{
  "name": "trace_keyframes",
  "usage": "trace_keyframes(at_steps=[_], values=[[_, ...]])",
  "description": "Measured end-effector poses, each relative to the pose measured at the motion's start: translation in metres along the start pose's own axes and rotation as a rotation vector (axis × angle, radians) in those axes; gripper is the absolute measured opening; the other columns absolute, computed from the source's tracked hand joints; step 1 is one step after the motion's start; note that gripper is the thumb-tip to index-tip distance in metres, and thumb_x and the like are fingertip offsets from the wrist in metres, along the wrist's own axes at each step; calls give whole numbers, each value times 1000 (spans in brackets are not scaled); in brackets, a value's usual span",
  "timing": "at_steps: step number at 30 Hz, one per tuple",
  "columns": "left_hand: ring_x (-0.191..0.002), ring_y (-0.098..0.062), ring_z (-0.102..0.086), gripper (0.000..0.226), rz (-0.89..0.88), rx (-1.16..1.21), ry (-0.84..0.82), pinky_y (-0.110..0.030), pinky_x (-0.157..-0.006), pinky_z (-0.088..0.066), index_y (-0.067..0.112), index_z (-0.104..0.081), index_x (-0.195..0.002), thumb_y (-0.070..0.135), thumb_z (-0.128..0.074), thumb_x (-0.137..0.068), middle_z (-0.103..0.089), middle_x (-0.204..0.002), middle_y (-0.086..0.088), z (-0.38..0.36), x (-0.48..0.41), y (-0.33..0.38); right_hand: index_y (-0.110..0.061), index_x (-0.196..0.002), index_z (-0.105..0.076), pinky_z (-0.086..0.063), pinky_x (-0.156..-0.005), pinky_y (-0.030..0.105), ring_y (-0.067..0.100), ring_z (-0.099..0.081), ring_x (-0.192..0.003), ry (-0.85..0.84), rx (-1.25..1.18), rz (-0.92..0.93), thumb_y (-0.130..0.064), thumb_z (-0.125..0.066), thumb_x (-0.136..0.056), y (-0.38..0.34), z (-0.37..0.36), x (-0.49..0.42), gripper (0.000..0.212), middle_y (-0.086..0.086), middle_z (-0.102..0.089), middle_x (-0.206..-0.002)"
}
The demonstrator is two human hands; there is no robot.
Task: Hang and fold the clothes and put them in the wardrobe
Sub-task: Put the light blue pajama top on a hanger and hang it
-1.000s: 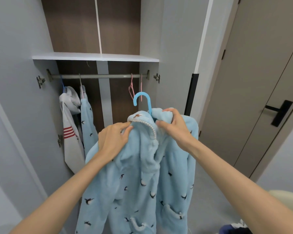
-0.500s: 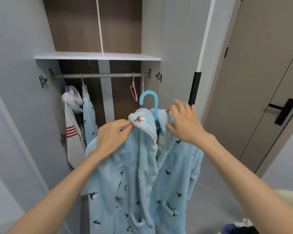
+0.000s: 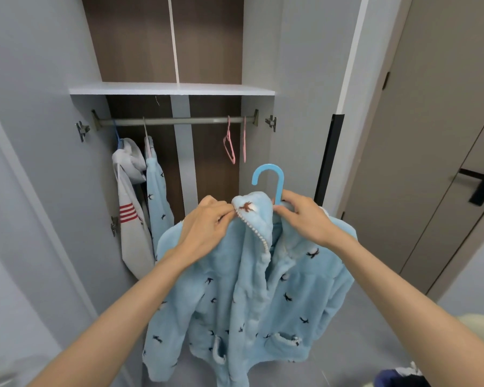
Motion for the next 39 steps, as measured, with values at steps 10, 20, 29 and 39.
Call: trace_keyframes(at_steps=[10,20,29,39], values=[[-80,-13,-42,26,65,48,79,-26,-68,-31,11,-64,-85,19,-43,-99,-53,-76,5,8,-11,-19,-29,-98,-58,-45,-92,45,18,-59,-96,28,-31,-19,-29,-50,-96,8,7,-3,8,-8,-67,-97],[-84,-32,-57,41,277,36,-235,-45,-78,-46,-3,-62,-86,27,-36,-96,-61,-85,-15,3,-27,-56,-28,-89,-57,-47,-89,52,18,-59,-95,3,-84,-45,-30,-51,-95,16,4,-3,8,-8,-66,-92],[-124,-16,-44,32,-142,-188,-200,-39,-107,-31,22,-52,-127,30,-45,-96,-52,-129,4,6,-34,11,-27,-102,-58,-48,-87,47,16,-59,-97,27,-20,-29,-32,-48,-96,5,0,-11,13,-9,-66,-100],[-94,-14,-49,17,-157,-305,-166,-43,-117,-12,19,-48,-83,18,-42,-98,-54,-87,5,-14,-33,33,-33,-96,-54,-47,-74,40,13,-52,-83,62,123,46,-36,-50,-92,10,18,1,6,-16,-58,-87]])
Point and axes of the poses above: each hand's wrist, its own x-axis away from the middle knuckle, its own z-axis out of the back of the hand, y = z × x, the point moved 6 cm from there along -x, towards the middle knuckle
